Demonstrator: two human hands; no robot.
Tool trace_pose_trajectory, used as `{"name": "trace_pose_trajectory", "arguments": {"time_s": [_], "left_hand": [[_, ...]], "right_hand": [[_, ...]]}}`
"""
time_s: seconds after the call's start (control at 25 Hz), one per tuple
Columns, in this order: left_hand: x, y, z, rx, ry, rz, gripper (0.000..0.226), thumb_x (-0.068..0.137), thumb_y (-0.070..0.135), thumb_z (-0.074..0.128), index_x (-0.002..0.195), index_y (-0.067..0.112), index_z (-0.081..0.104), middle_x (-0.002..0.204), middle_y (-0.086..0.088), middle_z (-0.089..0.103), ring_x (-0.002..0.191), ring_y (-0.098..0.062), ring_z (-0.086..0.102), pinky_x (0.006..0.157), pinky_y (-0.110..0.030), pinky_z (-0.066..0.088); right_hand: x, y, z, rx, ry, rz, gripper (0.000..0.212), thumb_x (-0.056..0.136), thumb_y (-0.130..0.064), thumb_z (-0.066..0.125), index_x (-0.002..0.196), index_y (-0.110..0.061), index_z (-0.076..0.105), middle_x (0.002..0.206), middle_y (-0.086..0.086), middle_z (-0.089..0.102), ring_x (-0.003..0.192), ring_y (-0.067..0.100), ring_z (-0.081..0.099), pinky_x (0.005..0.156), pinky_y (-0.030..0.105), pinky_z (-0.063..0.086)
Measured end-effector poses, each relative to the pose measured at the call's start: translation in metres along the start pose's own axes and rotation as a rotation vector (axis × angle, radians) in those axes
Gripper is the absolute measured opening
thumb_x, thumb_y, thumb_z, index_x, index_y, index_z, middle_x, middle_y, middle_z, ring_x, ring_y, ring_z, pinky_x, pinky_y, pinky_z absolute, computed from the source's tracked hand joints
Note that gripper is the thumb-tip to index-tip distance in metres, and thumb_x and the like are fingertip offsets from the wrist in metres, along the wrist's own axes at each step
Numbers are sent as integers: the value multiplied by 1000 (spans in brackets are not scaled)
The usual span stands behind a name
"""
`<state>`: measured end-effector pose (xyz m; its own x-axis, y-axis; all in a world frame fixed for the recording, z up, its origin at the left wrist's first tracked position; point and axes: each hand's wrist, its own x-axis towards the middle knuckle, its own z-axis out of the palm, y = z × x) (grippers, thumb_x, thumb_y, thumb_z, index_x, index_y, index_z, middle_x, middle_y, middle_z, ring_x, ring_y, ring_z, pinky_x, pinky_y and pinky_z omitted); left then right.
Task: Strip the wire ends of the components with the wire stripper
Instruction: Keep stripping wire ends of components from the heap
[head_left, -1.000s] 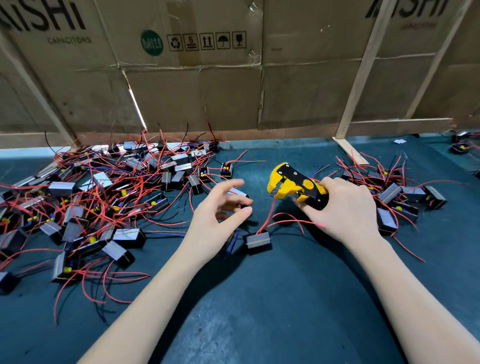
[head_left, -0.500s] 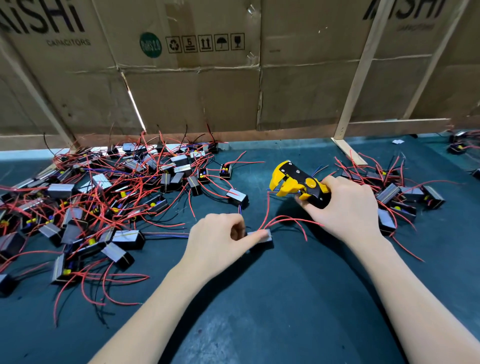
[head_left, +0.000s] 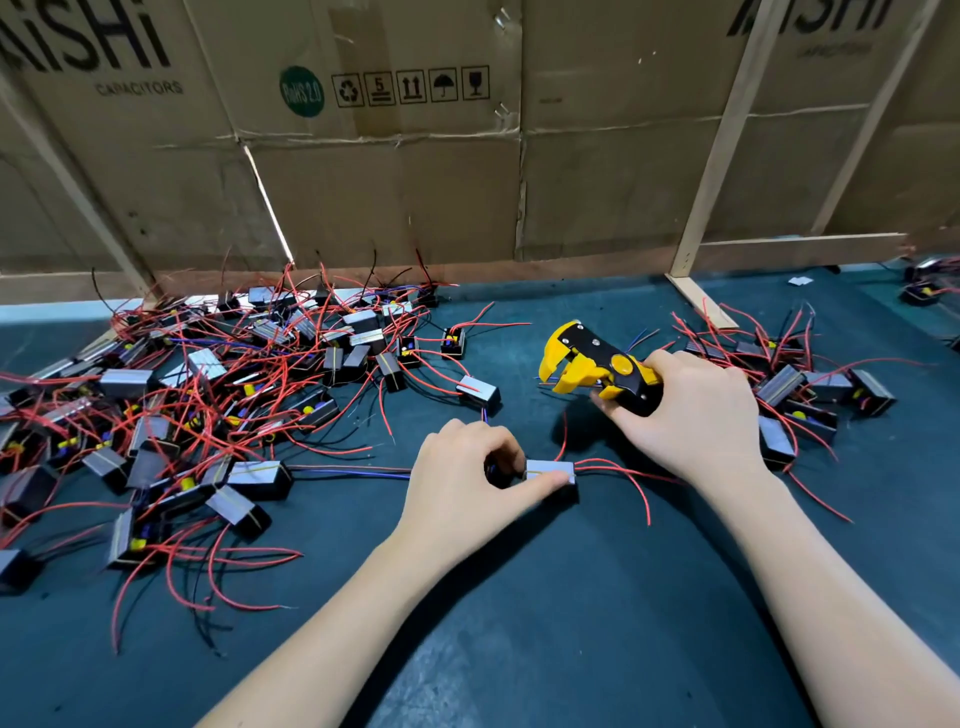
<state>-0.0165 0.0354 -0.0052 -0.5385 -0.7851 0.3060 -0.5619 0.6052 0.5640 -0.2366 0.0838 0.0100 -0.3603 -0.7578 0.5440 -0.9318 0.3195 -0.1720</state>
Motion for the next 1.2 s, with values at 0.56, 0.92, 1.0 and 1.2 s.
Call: {"name": "trace_pose_trajectory", "arguments": {"time_s": [0.56, 0.92, 1.0, 1.2], "left_hand": [[-5, 7, 6, -109, -110, 153, 39, 89, 50, 58, 116, 23, 65, 107, 9, 60, 102, -13, 48, 96, -32, 39], [-5, 9, 8, -68, -120, 234, 32, 85, 51, 67, 84, 20, 64, 91, 12, 62, 89, -11, 44, 85, -33, 38], [-4, 8, 8, -67, -105, 242, 35, 83, 55, 68, 80, 20, 63, 87, 12, 63, 88, -12, 45, 83, -34, 38], [-3, 9, 5, -37, -120, 254, 40, 78, 61, 68, 76, 21, 59, 83, 12, 62, 85, -10, 46, 80, -31, 36]], "right_hand": [[-1, -2, -1, -19, -33, 8, 47, 77, -63, 61, 78, -16, 58, 76, 1, 61, 81, 30, 62, 70, 37, 38], [-1, -1, -1, -28, -25, -4, 48, 77, -63, 61, 74, -16, 55, 74, 1, 60, 79, 30, 61, 68, 38, 38], [-1, -2, 0, -27, -24, -5, 48, 77, -64, 61, 75, -16, 55, 75, 1, 61, 79, 30, 61, 69, 38, 38], [0, -1, 0, -21, -28, 2, 48, 76, -63, 62, 74, -16, 56, 74, 2, 61, 79, 31, 61, 68, 39, 40]]}}
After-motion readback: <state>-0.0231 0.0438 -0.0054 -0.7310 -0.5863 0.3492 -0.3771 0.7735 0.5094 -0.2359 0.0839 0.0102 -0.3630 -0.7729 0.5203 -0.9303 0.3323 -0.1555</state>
